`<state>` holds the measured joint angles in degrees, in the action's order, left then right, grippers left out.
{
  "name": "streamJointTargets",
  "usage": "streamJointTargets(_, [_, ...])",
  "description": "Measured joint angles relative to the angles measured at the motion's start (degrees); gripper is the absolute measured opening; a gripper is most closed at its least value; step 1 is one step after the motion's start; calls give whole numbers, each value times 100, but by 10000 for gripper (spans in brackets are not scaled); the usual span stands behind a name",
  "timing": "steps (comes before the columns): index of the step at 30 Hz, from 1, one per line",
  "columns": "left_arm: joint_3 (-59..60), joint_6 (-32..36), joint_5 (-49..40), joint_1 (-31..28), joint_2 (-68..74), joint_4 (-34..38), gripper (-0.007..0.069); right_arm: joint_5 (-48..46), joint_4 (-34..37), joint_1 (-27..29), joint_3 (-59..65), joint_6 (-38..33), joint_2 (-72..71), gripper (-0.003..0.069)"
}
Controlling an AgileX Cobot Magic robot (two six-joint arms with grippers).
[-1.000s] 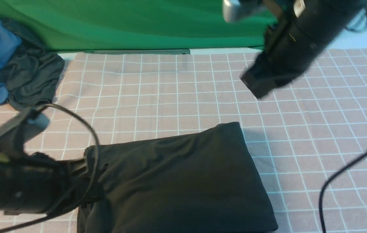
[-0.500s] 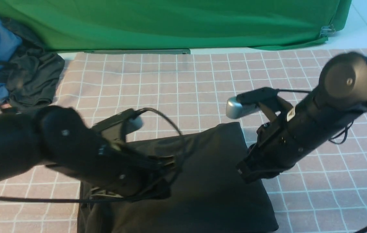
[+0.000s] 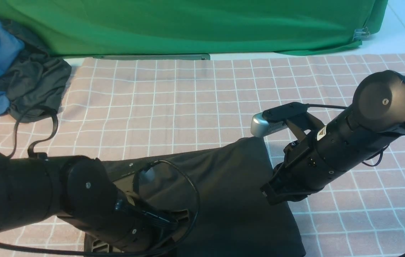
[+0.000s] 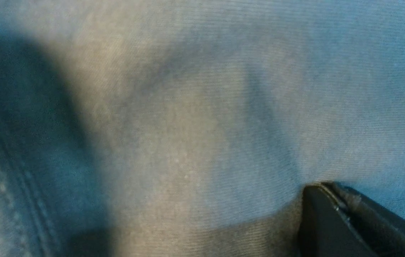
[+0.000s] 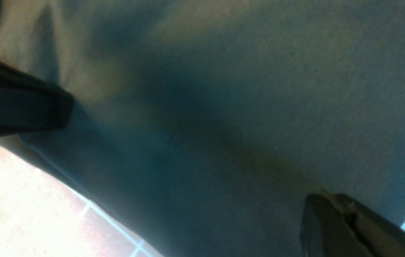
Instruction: Fold a long-sleeved shirt over a pink coffee tablecloth.
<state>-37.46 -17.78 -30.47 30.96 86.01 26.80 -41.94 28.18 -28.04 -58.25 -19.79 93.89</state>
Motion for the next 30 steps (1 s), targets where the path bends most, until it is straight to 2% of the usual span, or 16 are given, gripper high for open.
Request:
streamJointTargets(7, [78, -60, 18, 8, -436, -118, 13, -80, 36, 0, 0, 0, 0, 37])
streamJointTargets(10, [80, -365, -63, -4, -841, -322, 13, -142, 41, 0, 0, -2, 0, 37])
streamJointTargets(18, [218, -2530, -492, -25, -1075, -2491, 13, -158, 41, 0, 0, -99, 0, 37])
streamJointTargets(23, [574, -2955, -547, -25, -821, -2643, 13, -158, 41, 0, 0, -139, 0, 37])
streamJointTargets(30, [665, -3042, -738, -25, -1058, -2637, 13, -206, 41, 0, 0, -239, 0, 37])
